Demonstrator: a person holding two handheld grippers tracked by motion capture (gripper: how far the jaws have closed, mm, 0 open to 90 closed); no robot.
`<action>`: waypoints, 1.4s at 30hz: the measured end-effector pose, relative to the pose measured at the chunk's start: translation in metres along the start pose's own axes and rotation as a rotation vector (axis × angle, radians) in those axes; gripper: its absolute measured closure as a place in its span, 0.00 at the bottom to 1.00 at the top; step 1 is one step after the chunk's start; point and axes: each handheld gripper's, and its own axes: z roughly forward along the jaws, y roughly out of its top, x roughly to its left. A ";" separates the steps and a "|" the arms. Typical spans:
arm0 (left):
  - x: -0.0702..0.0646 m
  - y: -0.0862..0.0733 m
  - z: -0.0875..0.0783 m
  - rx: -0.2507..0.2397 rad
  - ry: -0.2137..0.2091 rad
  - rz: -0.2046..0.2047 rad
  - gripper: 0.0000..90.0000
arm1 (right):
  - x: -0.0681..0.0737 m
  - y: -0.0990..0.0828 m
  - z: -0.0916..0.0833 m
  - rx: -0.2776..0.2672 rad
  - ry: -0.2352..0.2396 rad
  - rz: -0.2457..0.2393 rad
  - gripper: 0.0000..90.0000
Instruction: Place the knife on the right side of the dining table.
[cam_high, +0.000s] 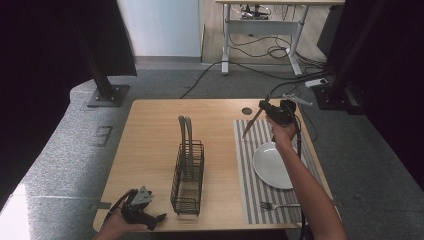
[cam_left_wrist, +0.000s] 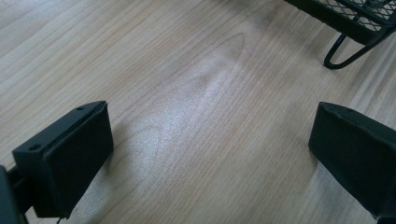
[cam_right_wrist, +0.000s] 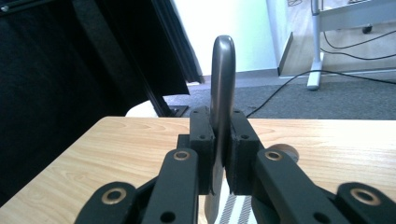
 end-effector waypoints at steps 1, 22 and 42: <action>0.000 0.000 0.000 0.000 0.000 0.000 0.00 | -0.002 0.000 0.000 0.001 -0.008 0.002 0.92; 0.000 0.000 0.000 0.000 0.000 0.000 0.00 | -0.021 -0.002 0.002 -0.027 -0.060 0.035 0.92; 0.000 0.000 0.000 0.000 0.000 0.000 0.00 | -0.024 -0.005 0.005 -0.014 -0.075 0.045 0.92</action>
